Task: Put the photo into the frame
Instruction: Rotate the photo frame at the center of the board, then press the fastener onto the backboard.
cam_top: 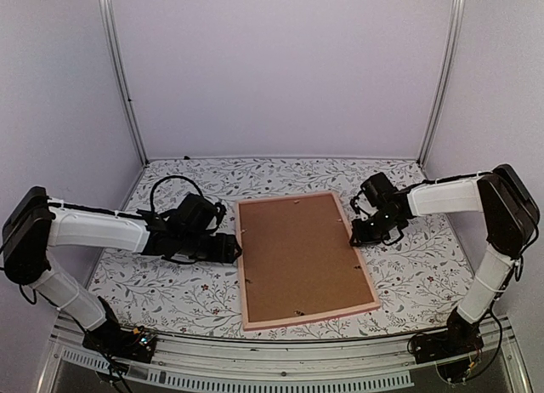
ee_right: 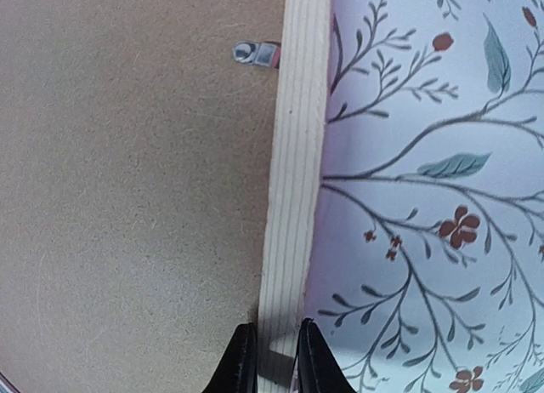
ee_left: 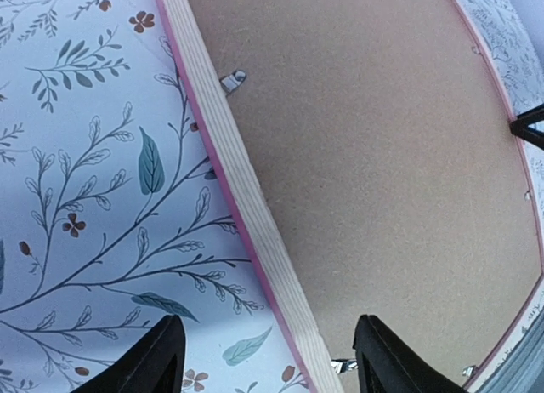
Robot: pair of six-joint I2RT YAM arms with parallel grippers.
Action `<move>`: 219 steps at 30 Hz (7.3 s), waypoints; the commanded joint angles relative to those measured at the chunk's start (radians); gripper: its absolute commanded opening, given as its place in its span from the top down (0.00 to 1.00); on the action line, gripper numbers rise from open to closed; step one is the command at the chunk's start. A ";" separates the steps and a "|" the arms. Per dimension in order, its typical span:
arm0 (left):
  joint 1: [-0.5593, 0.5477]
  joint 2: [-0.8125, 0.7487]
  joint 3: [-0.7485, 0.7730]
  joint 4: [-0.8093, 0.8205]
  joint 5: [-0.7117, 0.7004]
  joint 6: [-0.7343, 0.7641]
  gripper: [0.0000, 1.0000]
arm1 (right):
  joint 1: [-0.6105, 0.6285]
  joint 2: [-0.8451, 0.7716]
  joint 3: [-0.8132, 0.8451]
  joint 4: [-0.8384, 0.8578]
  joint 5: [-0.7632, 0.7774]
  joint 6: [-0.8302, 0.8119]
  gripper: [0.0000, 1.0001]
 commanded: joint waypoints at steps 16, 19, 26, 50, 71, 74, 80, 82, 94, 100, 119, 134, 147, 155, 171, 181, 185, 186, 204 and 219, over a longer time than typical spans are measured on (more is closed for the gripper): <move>0.236 0.033 0.137 -0.054 0.177 0.299 0.00 | -0.045 0.390 0.536 -0.181 -0.237 -0.646 0.90; 0.265 0.095 0.197 -0.098 0.164 0.324 0.00 | -0.048 0.439 0.625 -0.237 -0.282 -0.714 0.89; 0.334 0.267 0.319 -0.122 0.149 0.399 0.00 | -0.063 0.533 0.811 -0.402 -0.333 -0.809 0.73; 0.386 0.533 0.456 -0.079 0.135 0.444 0.54 | -0.120 0.080 0.319 -0.254 -0.025 -0.190 0.27; 0.282 0.112 -0.107 0.118 0.200 0.154 0.65 | -0.118 -0.259 -0.179 -0.139 -0.201 0.170 0.20; 0.212 0.062 -0.168 0.123 0.184 0.100 0.63 | -0.117 -0.244 -0.193 -0.095 -0.229 0.173 0.20; 0.089 -0.010 -0.230 0.113 0.171 0.006 0.58 | -0.118 -0.153 -0.165 -0.045 -0.250 0.152 0.23; 0.048 -0.033 -0.232 0.102 0.170 -0.014 0.57 | -0.117 -0.116 -0.137 -0.040 -0.242 0.137 0.25; -0.055 -0.129 -0.212 -0.071 -0.011 -0.062 0.20 | -0.117 0.108 0.135 -0.105 -0.127 -0.034 0.27; 0.009 -0.103 -0.107 -0.129 -0.080 0.011 0.01 | -0.117 0.072 0.138 -0.122 -0.061 -0.042 0.24; 0.183 0.274 0.271 -0.164 -0.005 0.273 0.15 | -0.117 0.034 0.086 -0.091 -0.049 -0.040 0.24; 0.182 0.296 0.210 -0.130 0.030 0.239 0.49 | -0.118 0.046 0.069 -0.080 -0.067 -0.048 0.25; 0.181 0.250 0.099 -0.073 0.052 0.193 0.64 | -0.117 0.056 0.067 -0.077 -0.077 -0.048 0.25; 0.181 0.225 0.055 -0.058 0.058 0.173 0.68 | -0.117 0.064 0.069 -0.076 -0.081 -0.049 0.25; 0.182 0.153 0.030 0.000 0.080 0.158 0.35 | -0.117 0.075 0.057 -0.070 -0.090 -0.048 0.25; 0.183 0.200 0.034 -0.003 0.080 0.163 0.47 | -0.117 0.078 0.051 -0.069 -0.096 -0.049 0.25; 0.182 0.213 0.041 -0.003 0.079 0.165 0.51 | -0.117 0.079 0.051 -0.069 -0.101 -0.046 0.25; 0.182 0.214 0.041 -0.004 0.079 0.165 0.52 | -0.117 0.078 0.051 -0.068 -0.100 -0.047 0.25; 0.184 0.215 -0.079 0.090 0.145 0.098 0.73 | -0.117 0.081 0.049 -0.070 -0.100 -0.049 0.25; 0.220 0.162 -0.082 0.120 0.243 0.071 0.44 | -0.117 0.078 0.043 -0.069 -0.104 -0.049 0.25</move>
